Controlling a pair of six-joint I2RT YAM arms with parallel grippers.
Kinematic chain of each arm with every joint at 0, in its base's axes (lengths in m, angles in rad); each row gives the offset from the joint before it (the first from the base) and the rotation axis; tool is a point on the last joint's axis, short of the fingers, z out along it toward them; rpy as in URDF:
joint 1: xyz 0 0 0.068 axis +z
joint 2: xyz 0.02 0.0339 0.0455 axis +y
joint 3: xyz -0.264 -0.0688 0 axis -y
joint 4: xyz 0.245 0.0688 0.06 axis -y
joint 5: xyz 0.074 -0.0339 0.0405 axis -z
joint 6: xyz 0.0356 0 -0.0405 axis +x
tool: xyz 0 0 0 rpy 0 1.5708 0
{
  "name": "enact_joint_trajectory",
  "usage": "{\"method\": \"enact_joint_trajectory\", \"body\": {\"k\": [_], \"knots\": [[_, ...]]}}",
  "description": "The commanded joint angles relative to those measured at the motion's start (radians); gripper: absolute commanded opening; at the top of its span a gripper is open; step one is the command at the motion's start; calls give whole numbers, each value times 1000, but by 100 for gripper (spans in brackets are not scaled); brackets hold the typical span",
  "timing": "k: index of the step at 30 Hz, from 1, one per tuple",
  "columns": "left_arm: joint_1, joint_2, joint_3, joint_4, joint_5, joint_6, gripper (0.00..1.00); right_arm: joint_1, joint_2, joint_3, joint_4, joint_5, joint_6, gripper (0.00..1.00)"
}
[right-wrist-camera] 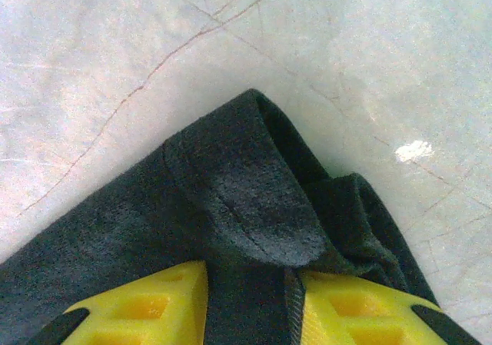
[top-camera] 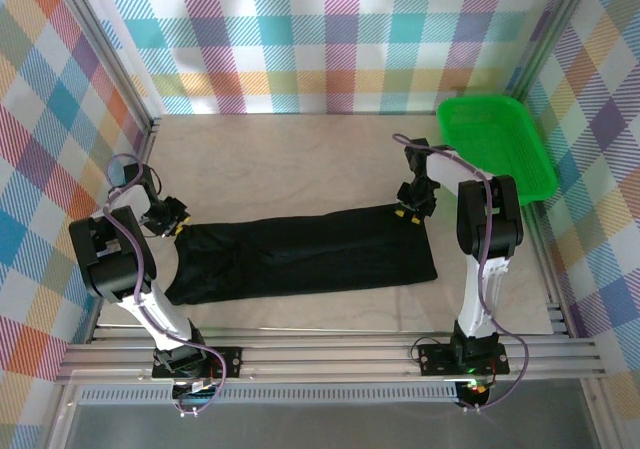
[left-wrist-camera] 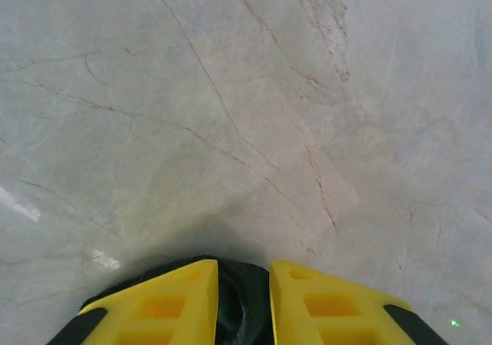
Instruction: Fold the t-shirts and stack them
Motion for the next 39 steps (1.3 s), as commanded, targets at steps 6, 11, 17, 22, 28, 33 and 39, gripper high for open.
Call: {"method": "enact_joint_trajectory", "body": {"k": [6,11,17,22,28,33,39], "knots": [[-2,-12,-18,4,39,0,15,-9,40,23,-2,21,-10,33],[-2,-2,-9,-12,40,13,3,-10,42,23,-3,27,-10,33],[18,16,30,-16,9,-5,0,-26,58,35,-6,35,-11,33],[45,59,86,-2,31,-20,0,-45,87,84,-22,41,-15,33],[71,139,137,36,79,-73,0,-55,146,173,-47,43,-17,33],[72,224,237,31,95,-91,0,-74,227,314,-94,29,-34,34],[72,268,314,10,112,-102,0,-81,270,441,-98,-59,-116,37]]}}
